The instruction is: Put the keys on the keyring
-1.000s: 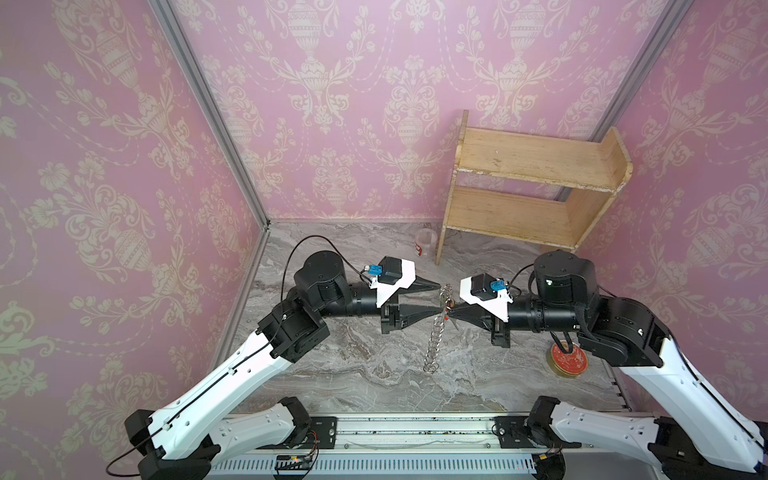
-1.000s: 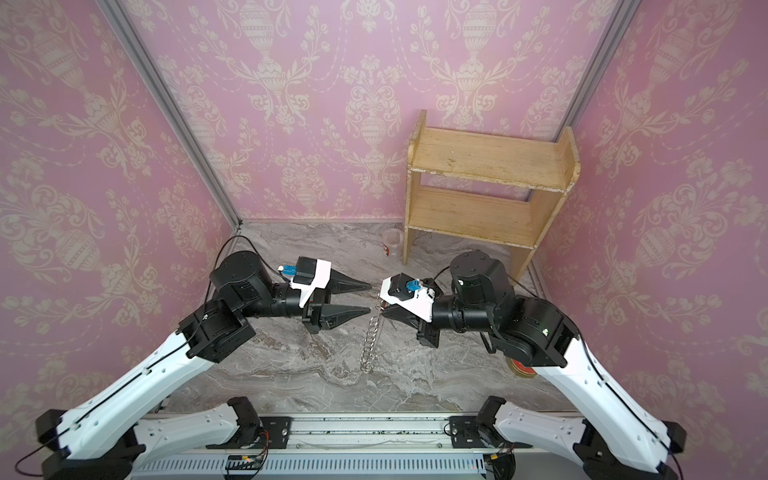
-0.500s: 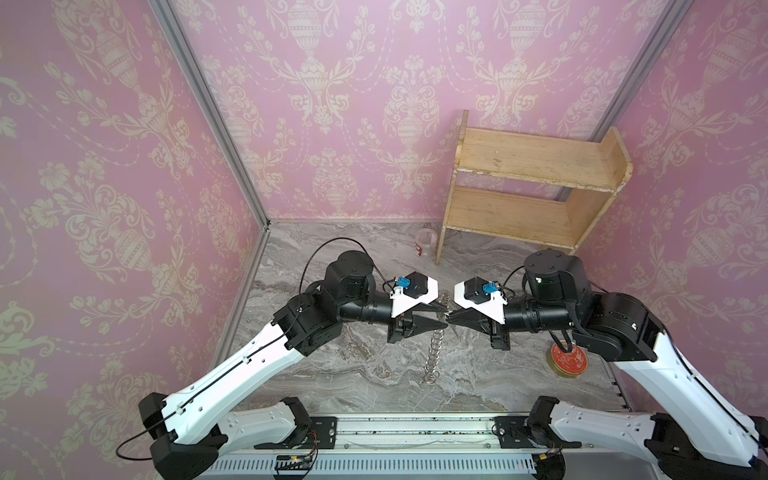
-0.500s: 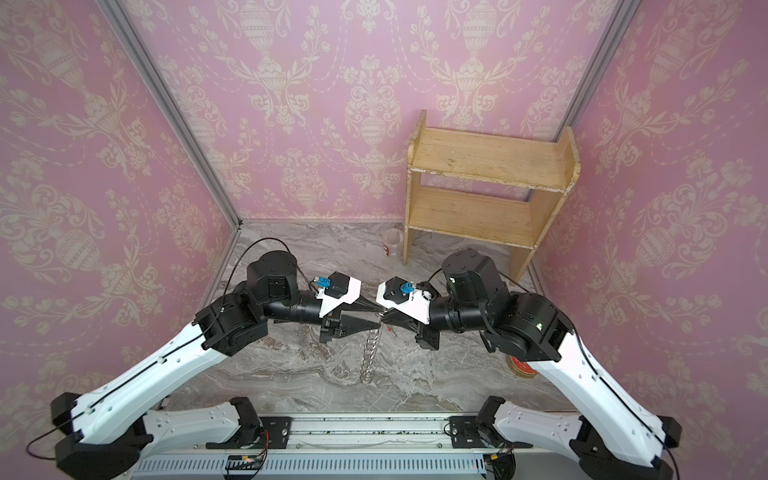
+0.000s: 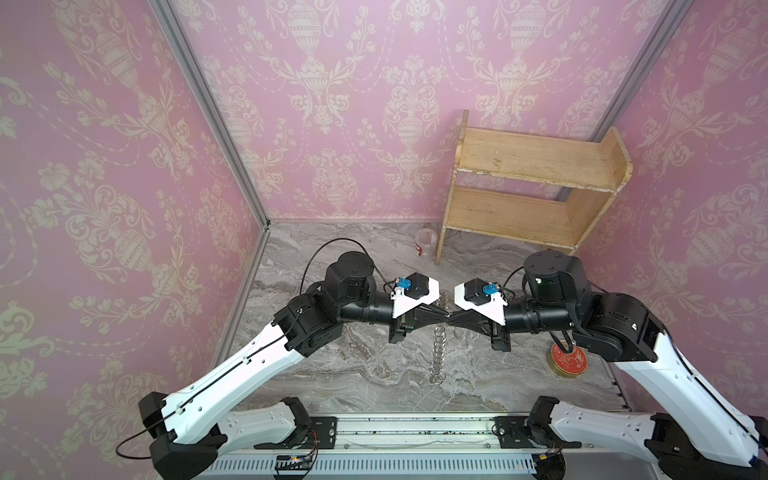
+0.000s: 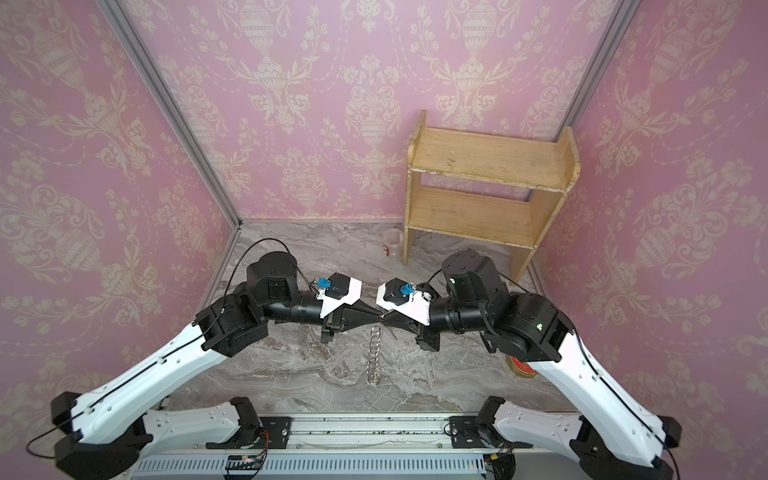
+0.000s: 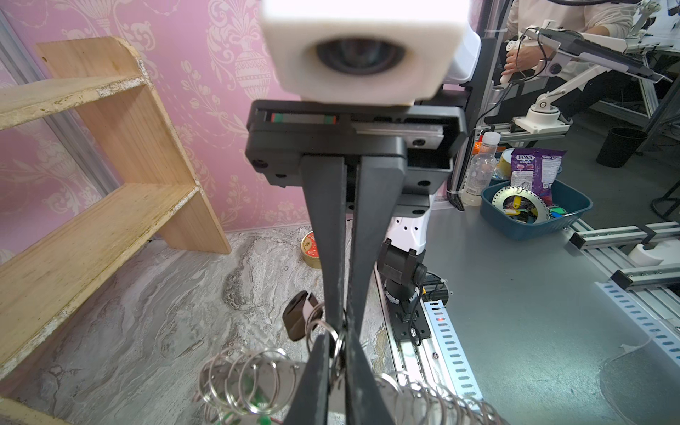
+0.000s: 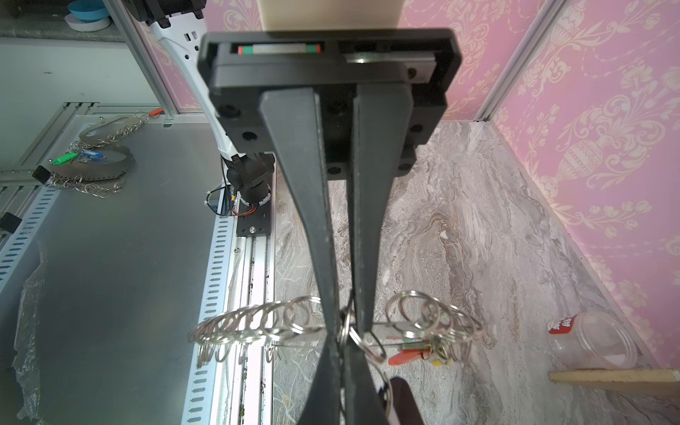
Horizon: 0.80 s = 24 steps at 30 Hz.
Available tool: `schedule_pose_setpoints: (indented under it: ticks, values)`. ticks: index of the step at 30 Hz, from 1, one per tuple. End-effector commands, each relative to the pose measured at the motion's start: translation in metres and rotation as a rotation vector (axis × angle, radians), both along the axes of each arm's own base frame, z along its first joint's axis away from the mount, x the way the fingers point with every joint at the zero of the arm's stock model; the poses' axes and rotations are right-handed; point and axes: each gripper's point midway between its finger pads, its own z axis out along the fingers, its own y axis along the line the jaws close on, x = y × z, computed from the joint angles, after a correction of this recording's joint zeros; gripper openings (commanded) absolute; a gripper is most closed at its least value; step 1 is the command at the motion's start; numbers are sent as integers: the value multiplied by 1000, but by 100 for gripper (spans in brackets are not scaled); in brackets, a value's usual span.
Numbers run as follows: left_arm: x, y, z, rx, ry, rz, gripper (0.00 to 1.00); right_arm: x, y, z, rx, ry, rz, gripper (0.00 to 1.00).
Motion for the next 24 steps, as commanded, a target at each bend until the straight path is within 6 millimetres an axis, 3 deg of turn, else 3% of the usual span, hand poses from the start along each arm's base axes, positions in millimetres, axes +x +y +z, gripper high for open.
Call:
schedule_pose_setpoints:
  ticks: [1,13,17,24]
  values:
    - [-5,0,14,-34,-46,-5,21,1,2,21,60,-60,11,0]
    - [-4,8,26,-82,-93,38,28,2,1,21,56,-64,6,0]
    - [-6,6,22,-69,-75,15,21,2,2,21,57,-62,10,0]
    - [-2,-1,9,-25,-40,5,22,0,1,23,62,-64,13,0]
